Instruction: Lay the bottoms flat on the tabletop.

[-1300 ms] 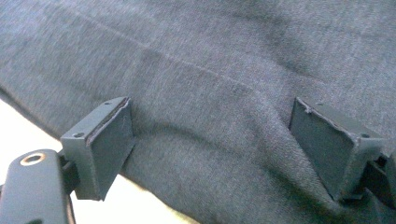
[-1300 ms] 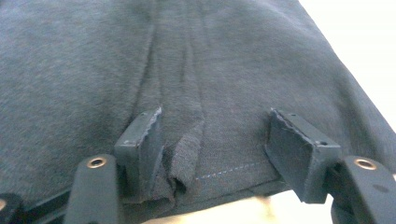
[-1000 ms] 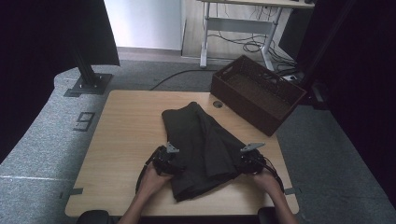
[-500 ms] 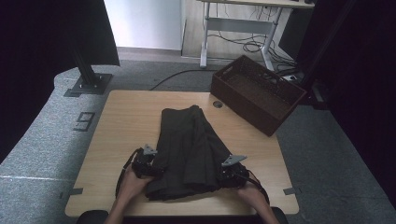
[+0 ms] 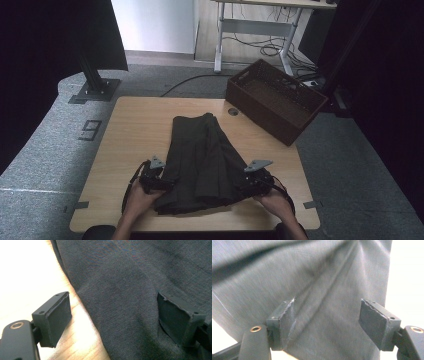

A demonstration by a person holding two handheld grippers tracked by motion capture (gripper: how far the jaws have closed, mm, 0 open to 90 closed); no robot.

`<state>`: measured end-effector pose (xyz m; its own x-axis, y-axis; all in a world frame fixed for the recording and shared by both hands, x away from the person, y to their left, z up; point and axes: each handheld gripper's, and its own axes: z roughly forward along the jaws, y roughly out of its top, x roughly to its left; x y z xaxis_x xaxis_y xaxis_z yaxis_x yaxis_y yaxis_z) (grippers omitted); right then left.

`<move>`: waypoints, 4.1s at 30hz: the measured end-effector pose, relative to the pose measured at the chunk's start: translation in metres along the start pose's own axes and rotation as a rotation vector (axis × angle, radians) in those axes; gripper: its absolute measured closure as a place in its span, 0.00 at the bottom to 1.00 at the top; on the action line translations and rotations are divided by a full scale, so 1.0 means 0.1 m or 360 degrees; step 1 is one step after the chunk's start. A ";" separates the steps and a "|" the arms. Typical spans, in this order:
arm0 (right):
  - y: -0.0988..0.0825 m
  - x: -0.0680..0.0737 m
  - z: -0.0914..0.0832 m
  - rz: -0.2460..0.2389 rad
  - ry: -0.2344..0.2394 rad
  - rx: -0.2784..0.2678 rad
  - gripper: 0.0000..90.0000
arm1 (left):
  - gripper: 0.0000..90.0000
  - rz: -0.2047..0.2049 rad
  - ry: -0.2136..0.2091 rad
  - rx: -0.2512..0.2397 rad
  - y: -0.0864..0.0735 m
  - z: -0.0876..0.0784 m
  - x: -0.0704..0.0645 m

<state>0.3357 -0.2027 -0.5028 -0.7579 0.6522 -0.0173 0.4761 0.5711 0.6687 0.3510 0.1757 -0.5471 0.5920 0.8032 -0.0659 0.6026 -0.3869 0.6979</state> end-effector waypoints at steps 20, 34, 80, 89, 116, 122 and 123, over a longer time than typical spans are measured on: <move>0.83 0.73 0.42 -0.0199 0.0373 -0.0093 0.27 | 0.15 0.0000 0.0001 0.0000 0.00 0.00 0.00; 0.61 0.88 0.74 -0.0256 0.0185 0.0034 0.71 | 0.16 0.0002 0.0009 0.0002 0.00 0.00 0.00; 0.17 -0.32 -0.09 0.0108 -0.0066 -0.0040 0.62 | 0.17 0.0000 -0.0064 -0.0015 0.13 -0.19 -0.14; 0.17 -0.36 0.20 0.0127 -0.0094 0.0104 0.97 | 0.43 0.0056 -0.0022 0.0089 0.08 -0.08 -0.22; -0.31 -0.39 0.18 0.0246 0.0008 0.0041 0.84 | 0.18 -0.0086 0.0097 0.0107 -0.03 -0.12 -0.09; -0.43 -0.24 0.08 0.0234 0.0045 0.0014 0.82 | 0.19 -0.0104 0.0123 0.0079 -0.16 -0.22 -0.17; -0.44 -0.22 0.07 0.0225 0.0047 0.0022 0.81 | 0.19 -0.0109 0.0127 0.0076 -0.20 -0.25 -0.19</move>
<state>0.3343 -0.2387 -0.5371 -0.6953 0.7119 0.0984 0.5851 0.4812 0.6528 0.3147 0.1792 -0.5420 0.5054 0.8612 -0.0539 0.6659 -0.3495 0.6591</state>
